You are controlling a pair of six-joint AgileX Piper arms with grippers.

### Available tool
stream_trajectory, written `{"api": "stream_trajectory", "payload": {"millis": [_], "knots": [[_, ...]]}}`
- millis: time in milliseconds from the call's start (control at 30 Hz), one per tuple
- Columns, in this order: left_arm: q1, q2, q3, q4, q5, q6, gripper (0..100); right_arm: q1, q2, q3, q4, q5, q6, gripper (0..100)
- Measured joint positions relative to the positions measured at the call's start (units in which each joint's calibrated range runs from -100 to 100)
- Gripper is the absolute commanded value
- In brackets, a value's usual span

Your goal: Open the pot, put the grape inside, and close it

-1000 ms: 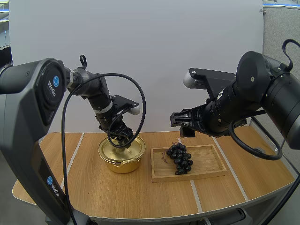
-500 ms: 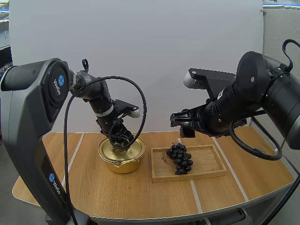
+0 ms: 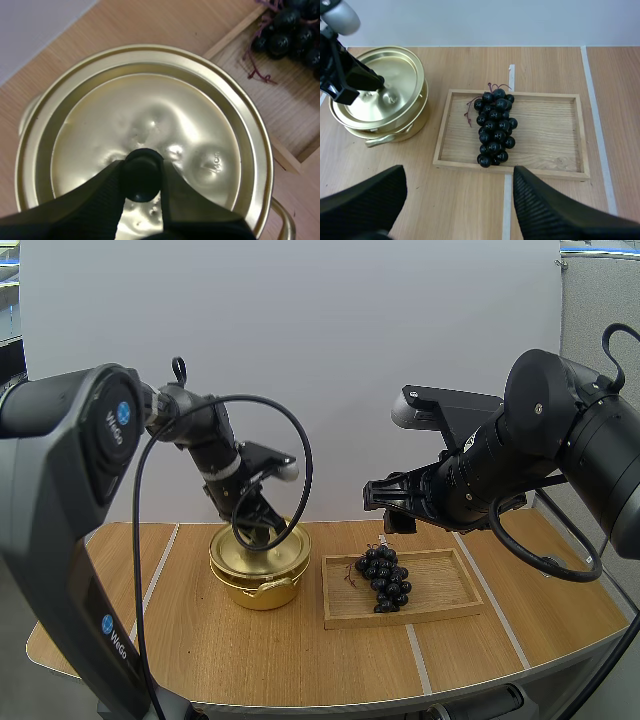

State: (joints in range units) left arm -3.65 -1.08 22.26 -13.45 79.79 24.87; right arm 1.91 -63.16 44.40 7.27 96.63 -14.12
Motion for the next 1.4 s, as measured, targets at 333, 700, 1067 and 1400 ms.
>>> {"api": "stream_trajectory", "payload": {"millis": [333,700,1067,1400], "knots": [[0.0,-11.2,-10.65,0.09,4.81,-1.55,0,0.0,0.0,0.0,0.0,0.0,0.0,100],[0.0,-19.4,-42.25,5.58,6.15,-10.17,0,0.0,0.0,0.0,0.97,0.0,0.09,100],[0.0,-19.53,-61.12,13.81,4.05,-13.43,0,0.0,4.28,0.0,0.97,-1.27,0.09,100],[0.0,-19.78,-66.52,14.78,-3.23,-13.8,0,0.0,20.68,0.0,0.97,-8.6,-1.07,100]]}}
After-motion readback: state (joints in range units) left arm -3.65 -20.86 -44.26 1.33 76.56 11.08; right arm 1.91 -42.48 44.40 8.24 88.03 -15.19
